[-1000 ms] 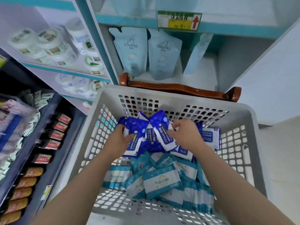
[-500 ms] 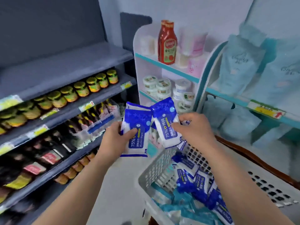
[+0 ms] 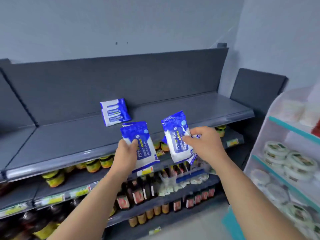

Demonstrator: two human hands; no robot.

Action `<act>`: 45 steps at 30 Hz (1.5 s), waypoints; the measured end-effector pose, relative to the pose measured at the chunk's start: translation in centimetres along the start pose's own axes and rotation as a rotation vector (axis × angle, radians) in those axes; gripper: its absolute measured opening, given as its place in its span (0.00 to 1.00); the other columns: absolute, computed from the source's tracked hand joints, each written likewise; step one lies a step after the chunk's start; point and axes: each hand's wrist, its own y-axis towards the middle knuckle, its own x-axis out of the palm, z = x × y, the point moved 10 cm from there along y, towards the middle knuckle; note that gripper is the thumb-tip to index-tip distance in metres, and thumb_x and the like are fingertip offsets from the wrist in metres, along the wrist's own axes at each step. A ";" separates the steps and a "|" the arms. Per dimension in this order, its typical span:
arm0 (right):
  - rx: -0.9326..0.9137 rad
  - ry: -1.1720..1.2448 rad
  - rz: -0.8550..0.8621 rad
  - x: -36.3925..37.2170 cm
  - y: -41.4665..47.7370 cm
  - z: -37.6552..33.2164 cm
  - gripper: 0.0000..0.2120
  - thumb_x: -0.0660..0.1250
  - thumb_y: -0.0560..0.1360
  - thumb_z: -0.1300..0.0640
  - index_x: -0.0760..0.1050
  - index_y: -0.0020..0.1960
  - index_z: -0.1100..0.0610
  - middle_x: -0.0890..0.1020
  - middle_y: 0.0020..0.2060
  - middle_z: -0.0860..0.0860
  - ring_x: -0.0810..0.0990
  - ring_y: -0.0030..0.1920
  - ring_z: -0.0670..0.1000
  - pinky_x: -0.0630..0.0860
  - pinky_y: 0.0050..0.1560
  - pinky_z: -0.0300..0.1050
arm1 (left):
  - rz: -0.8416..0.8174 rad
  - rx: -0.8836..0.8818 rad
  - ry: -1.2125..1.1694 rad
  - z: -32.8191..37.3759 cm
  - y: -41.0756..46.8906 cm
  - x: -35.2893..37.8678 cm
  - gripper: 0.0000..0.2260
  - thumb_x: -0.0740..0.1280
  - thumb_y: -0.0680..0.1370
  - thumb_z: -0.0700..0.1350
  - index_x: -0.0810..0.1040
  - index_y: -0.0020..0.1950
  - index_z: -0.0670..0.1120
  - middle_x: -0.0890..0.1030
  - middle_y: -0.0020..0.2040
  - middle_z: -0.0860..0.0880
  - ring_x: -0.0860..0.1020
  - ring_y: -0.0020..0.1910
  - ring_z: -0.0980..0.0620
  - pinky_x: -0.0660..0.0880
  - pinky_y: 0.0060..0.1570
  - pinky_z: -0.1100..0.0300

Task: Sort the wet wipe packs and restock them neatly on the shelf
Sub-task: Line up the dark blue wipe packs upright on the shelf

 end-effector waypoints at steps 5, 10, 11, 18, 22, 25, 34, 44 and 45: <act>0.073 0.030 -0.043 9.3 7.5 -0.7 0.06 0.70 0.70 0.60 0.80 0.35 0.60 0.83 0.32 0.56 0.80 0.33 0.53 0.77 0.36 0.47 | -0.003 -0.173 -0.137 -2.6 8.8 -5.4 0.08 0.56 0.79 0.42 0.72 0.44 0.43 0.79 0.37 0.43 0.76 0.29 0.49 0.66 0.28 0.64; 0.117 -0.005 -0.110 16.0 15.1 0.7 0.09 0.68 0.70 0.59 0.79 0.40 0.66 0.83 0.37 0.61 0.77 0.31 0.52 0.74 0.35 0.49 | -0.099 -0.295 -0.192 -5.0 15.7 -5.7 0.05 0.61 0.80 0.42 0.74 0.48 0.42 0.85 0.40 0.45 0.84 0.35 0.47 0.78 0.38 0.55; 0.129 -0.015 -0.125 17.1 16.6 1.0 0.10 0.68 0.71 0.59 0.79 0.41 0.67 0.83 0.37 0.61 0.76 0.31 0.52 0.71 0.34 0.46 | -0.098 -0.300 -0.192 -5.3 17.0 -5.8 0.05 0.63 0.80 0.43 0.73 0.51 0.42 0.85 0.43 0.45 0.84 0.37 0.48 0.79 0.38 0.56; 0.148 -0.181 -0.237 23.5 26.3 4.2 0.18 0.64 0.71 0.63 0.57 0.29 0.56 0.62 0.24 0.51 0.61 0.24 0.50 0.55 0.26 0.40 | -0.092 -0.219 -0.065 -5.7 25.0 -6.6 0.15 0.75 0.72 0.41 0.75 0.55 0.47 0.83 0.52 0.47 0.85 0.44 0.47 0.82 0.44 0.49; 0.196 -0.447 -0.347 25.5 29.9 6.2 0.13 0.64 0.71 0.59 0.62 0.33 0.55 0.69 0.29 0.50 0.66 0.28 0.50 0.60 0.28 0.40 | -0.090 -0.158 0.079 -5.1 27.8 -6.2 0.15 0.77 0.69 0.41 0.75 0.47 0.54 0.81 0.48 0.54 0.84 0.40 0.52 0.81 0.37 0.56; 0.006 -0.594 -0.381 26.8 31.7 4.5 0.14 0.67 0.73 0.55 0.72 0.58 0.53 0.76 0.53 0.49 0.76 0.53 0.53 0.72 0.46 0.44 | -0.140 -0.140 0.171 -5.3 29.2 -5.8 0.16 0.78 0.68 0.43 0.76 0.49 0.55 0.82 0.49 0.55 0.84 0.43 0.52 0.82 0.40 0.54; 0.081 0.215 -0.786 34.9 31.6 -0.7 0.05 0.66 0.77 0.60 0.79 0.51 0.57 0.85 0.47 0.52 0.84 0.47 0.49 0.80 0.54 0.49 | -0.217 -0.002 0.365 -3.9 31.8 -5.7 0.18 0.78 0.67 0.42 0.75 0.48 0.60 0.81 0.46 0.61 0.82 0.41 0.63 0.77 0.36 0.67; 0.218 0.449 -0.541 31.8 36.1 0.3 0.04 0.61 0.81 0.59 0.73 0.52 0.58 0.82 0.49 0.57 0.84 0.42 0.53 0.81 0.35 0.46 | -0.149 -0.093 0.491 -7.8 32.9 -8.7 0.08 0.67 0.77 0.48 0.68 0.43 0.52 0.82 0.42 0.53 0.81 0.39 0.52 0.74 0.33 0.62; 0.198 0.472 -0.533 31.5 36.5 0.1 0.04 0.62 0.80 0.60 0.73 0.53 0.59 0.82 0.50 0.58 0.84 0.45 0.54 0.81 0.36 0.46 | -0.144 -0.124 0.450 -8.0 32.9 -8.8 0.07 0.66 0.78 0.47 0.68 0.46 0.51 0.82 0.43 0.52 0.81 0.37 0.53 0.74 0.31 0.62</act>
